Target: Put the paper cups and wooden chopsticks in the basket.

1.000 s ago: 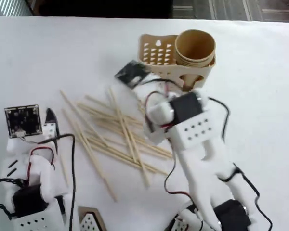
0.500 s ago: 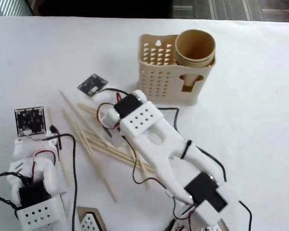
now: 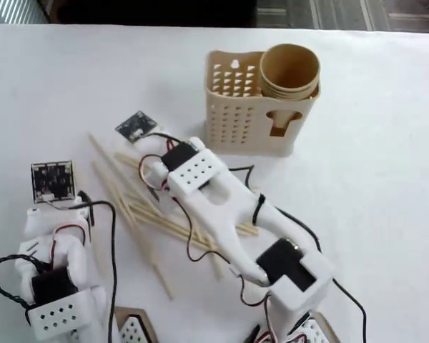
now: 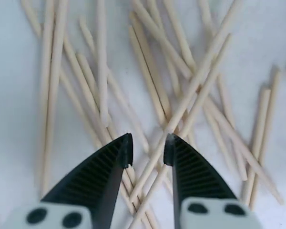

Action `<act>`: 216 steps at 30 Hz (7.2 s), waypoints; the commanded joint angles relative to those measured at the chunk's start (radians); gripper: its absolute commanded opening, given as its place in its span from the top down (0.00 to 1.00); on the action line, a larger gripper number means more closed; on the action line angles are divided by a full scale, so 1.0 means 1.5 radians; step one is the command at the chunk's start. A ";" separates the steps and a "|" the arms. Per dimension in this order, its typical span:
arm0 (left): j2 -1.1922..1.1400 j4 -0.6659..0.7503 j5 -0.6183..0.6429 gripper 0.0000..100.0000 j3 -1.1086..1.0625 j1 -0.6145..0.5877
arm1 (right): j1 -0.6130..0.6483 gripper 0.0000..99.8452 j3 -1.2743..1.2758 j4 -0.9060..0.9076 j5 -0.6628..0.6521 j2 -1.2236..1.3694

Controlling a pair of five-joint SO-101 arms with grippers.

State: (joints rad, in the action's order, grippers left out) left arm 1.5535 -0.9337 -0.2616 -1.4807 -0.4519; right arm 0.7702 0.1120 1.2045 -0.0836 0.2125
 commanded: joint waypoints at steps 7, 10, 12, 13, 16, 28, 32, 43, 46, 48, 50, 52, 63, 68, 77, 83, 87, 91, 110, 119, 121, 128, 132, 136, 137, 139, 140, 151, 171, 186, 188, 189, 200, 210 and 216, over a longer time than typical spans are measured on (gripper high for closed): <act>0.007 0.014 -0.011 0.84 0.004 -0.003 | -0.002 0.88 -0.049 -0.019 0.005 0.063; 0.007 0.014 -0.011 0.84 0.004 -0.003 | -0.012 0.88 -0.097 0.033 0.005 0.080; 0.007 0.014 -0.011 0.84 0.004 -0.003 | -0.012 0.88 -0.133 0.085 0.005 0.082; 0.007 0.015 -0.011 0.84 0.004 -0.003 | -0.012 0.88 -0.152 0.113 0.005 0.081; 0.007 0.017 -0.011 0.84 0.004 -0.003 | -0.013 0.88 -0.205 0.175 0.005 0.082; 0.007 0.017 -0.011 0.84 0.004 -0.003 | -0.059 0.82 -0.227 0.196 0.005 0.175; 0.007 0.017 -0.011 0.84 0.004 -0.003 | -0.050 0.83 -0.227 0.170 0.005 0.204; 0.007 0.017 -0.013 0.84 0.004 -0.003 | -0.053 0.98 -0.228 0.154 -0.015 0.226; 0.007 0.017 -0.013 0.84 0.004 -0.003 | -0.049 0.98 -0.228 0.171 -0.034 0.206; 0.007 0.017 -0.013 0.84 0.004 -0.003 | -0.048 0.98 -0.228 0.181 -0.037 0.184; 0.007 0.017 -0.013 0.84 0.004 -0.003 | -0.048 0.98 -0.228 0.198 -0.037 0.156; 0.007 0.017 -0.013 0.84 0.004 -0.003 | -0.048 0.98 -0.228 0.219 -0.038 0.127; 0.007 0.017 -0.013 0.84 0.004 -0.003 | -0.028 0.98 -0.228 0.297 -0.039 -0.033; 0.007 0.017 -0.013 0.84 0.004 -0.003 | -0.015 0.98 -0.225 0.300 -0.039 -0.096; 0.007 0.017 -0.013 0.84 0.004 -0.003 | -0.026 0.98 -0.224 0.227 -0.039 0.081; 0.007 0.017 -0.013 0.84 0.004 -0.003 | -0.025 0.96 -0.231 0.191 -0.039 0.215; 0.007 0.017 -0.013 0.84 0.004 -0.003 | -0.024 0.91 -0.266 0.220 -0.039 0.244; 0.007 0.017 -0.013 0.84 0.004 -0.003 | -0.023 0.95 -0.304 0.230 -0.039 0.250; 0.007 0.017 -0.013 0.84 0.003 -0.003 | -0.025 0.98 -0.314 0.332 -0.072 0.086; 0.007 0.017 -0.013 0.84 0.003 -0.003 | -0.023 0.98 -0.227 0.335 -0.076 -0.019; 0.007 0.017 -0.013 0.84 0.003 -0.003 | -0.028 0.98 -0.175 0.317 -0.079 -0.019; 0.007 0.017 -0.013 0.84 0.003 -0.002 | -0.033 0.94 -0.040 0.205 -0.095 -0.019; 0.007 0.017 -0.012 0.84 0.003 -0.002 | -0.033 0.86 -0.064 0.195 -0.094 -0.021; 0.007 0.017 -0.012 0.84 0.003 -0.002 | -0.033 0.86 -0.127 0.193 -0.093 -0.011; 0.007 0.017 -0.012 0.84 0.003 -0.002 | -0.033 0.86 -0.141 0.193 -0.093 -0.004; 0.007 0.017 -0.012 0.84 0.003 -0.002 | -0.033 0.86 -0.170 0.191 -0.093 0.024; 0.007 0.017 -0.012 0.84 0.003 -0.002 | -0.033 0.86 -0.186 0.184 -0.093 0.042; 0.007 0.017 -0.013 0.84 0.003 -0.002 | 0.006 0.86 -0.430 0.219 -0.077 0.320; 0.007 0.017 -0.013 0.84 0.003 -0.002 | -0.007 0.98 -0.612 0.343 -0.061 0.409; 0.007 0.017 -0.012 0.84 0.003 -0.002 | -0.002 0.98 -0.501 0.342 -0.061 0.275; 0.007 0.017 -0.012 0.84 0.003 -0.002 | -0.002 0.98 -0.500 0.342 -0.058 0.275; 0.007 0.017 -0.012 0.84 0.003 -0.002 | -0.001 0.98 -0.500 0.342 -0.058 0.274; 0.007 0.017 -0.011 0.84 0.003 -0.002 | -0.001 0.98 -0.506 0.342 -0.057 0.267; 0.007 0.017 -0.011 0.84 0.003 -0.002 | -0.005 0.98 -0.501 0.342 -0.058 0.153; 0.007 0.017 -0.011 0.84 0.003 -0.002 | -0.026 0.98 -0.501 0.343 -0.058 0.043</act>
State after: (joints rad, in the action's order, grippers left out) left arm 1.5535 -0.9337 -0.2739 -1.4807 -0.4519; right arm 0.7610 -0.6322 1.7169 -0.1803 0.3966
